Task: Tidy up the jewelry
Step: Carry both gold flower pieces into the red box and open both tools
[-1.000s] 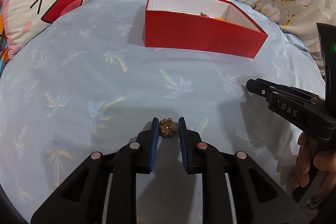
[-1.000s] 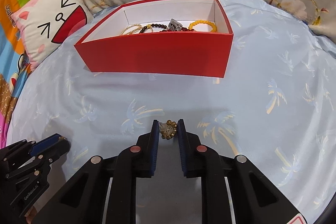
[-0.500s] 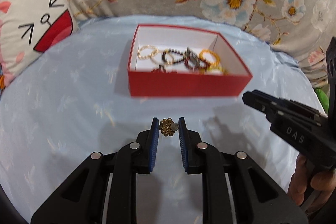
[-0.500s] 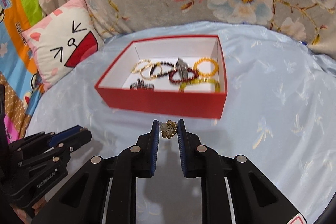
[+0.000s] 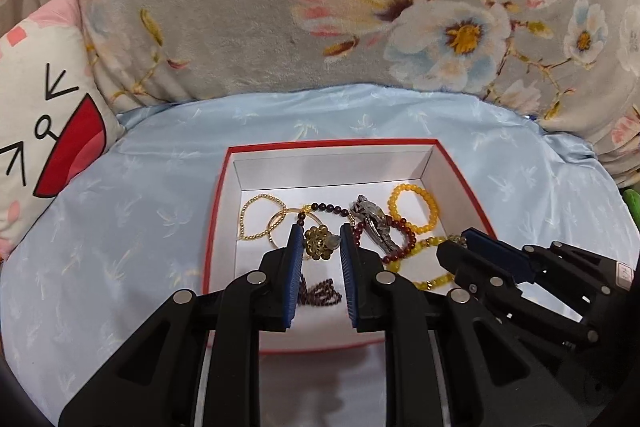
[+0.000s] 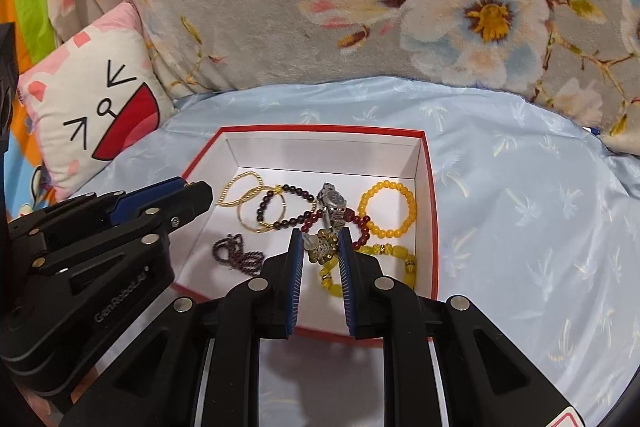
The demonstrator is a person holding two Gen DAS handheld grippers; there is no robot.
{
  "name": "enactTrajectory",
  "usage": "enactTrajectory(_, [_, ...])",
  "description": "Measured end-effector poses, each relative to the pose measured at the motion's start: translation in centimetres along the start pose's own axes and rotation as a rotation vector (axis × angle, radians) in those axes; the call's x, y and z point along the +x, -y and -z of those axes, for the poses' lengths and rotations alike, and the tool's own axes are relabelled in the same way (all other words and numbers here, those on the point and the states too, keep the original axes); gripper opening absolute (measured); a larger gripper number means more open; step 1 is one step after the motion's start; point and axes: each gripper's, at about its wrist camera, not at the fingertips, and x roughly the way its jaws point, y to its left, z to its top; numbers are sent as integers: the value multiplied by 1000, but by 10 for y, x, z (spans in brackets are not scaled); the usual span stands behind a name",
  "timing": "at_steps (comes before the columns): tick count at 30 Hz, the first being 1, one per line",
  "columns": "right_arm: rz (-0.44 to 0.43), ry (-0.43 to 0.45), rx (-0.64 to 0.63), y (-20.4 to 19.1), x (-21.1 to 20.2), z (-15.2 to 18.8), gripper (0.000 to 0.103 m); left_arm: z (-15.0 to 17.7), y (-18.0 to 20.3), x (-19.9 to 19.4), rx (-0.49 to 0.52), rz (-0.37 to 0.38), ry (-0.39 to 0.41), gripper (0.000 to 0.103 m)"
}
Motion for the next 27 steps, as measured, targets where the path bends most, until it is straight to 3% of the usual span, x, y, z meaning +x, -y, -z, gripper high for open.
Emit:
enactTrajectory(12, [13, -42, 11, 5, 34, 3, 19, 3, -6, 45, -20, -32, -64, 19])
enactTrajectory(15, [17, -36, 10, 4, 34, 4, 21, 4, -7, 47, -28, -39, -62, 20])
enactTrajectory(18, [21, -29, 11, 4, 32, 3, 24, 4, -8, 47, -37, -43, -61, 28])
enactTrajectory(21, [25, -18, 19, 5, 29, 4, 30, 4, -8, 44, -34, -54, -51, 28])
enactTrajectory(27, [33, -5, 26, 6, 21, 6, 31, 5, -6, 40, -34, -60, -49, 28])
